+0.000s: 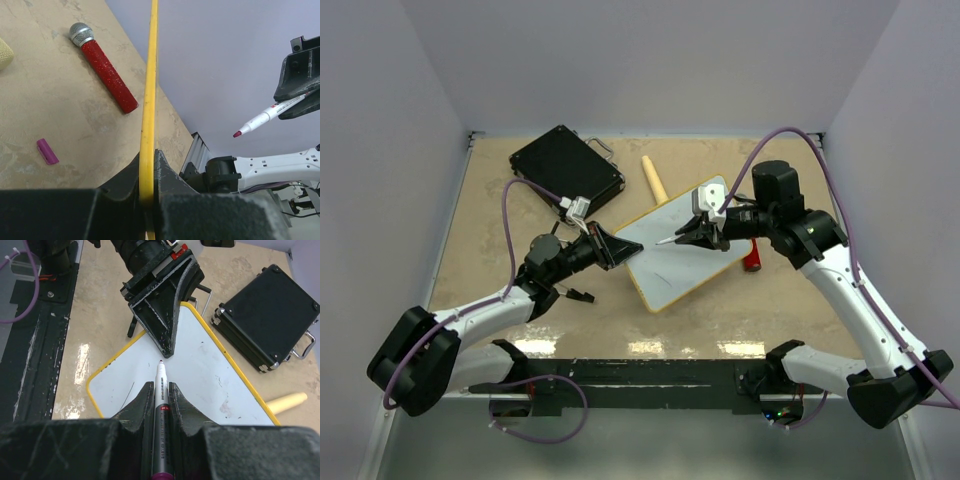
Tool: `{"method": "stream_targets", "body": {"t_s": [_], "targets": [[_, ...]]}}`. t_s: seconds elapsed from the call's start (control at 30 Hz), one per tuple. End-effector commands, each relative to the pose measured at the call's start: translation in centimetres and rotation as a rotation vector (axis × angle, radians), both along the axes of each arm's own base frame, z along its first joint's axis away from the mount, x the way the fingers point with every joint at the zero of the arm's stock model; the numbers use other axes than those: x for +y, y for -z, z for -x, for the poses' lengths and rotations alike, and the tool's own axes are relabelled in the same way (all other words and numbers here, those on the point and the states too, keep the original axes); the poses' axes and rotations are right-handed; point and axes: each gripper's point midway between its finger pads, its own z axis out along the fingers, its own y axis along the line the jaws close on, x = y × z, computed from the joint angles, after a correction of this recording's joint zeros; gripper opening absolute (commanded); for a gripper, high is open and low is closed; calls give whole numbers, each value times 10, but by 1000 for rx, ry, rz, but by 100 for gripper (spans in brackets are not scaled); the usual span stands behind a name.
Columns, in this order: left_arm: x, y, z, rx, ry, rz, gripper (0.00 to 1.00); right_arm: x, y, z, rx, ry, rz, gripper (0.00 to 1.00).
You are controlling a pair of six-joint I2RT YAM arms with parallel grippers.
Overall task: Write a sentence on the whiteboard
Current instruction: Pick up the whiteboard from the whiteboard stand.
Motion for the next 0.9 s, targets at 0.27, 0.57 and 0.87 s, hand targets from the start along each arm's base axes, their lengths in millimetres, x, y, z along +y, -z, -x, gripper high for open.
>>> {"method": "stream_targets", "body": {"t_s": [0.27,0.57,0.87], "targets": [[-5,-70,1,-163,23,171,0,13,-14,-17,21,58,-39,0],[-5,-76,3,-155,34,208,0,10,-8,-44,16,225,-42,0],[-6,-77,4,-157,41,214,0,9,2,-48,30,246,-34,0]]}}
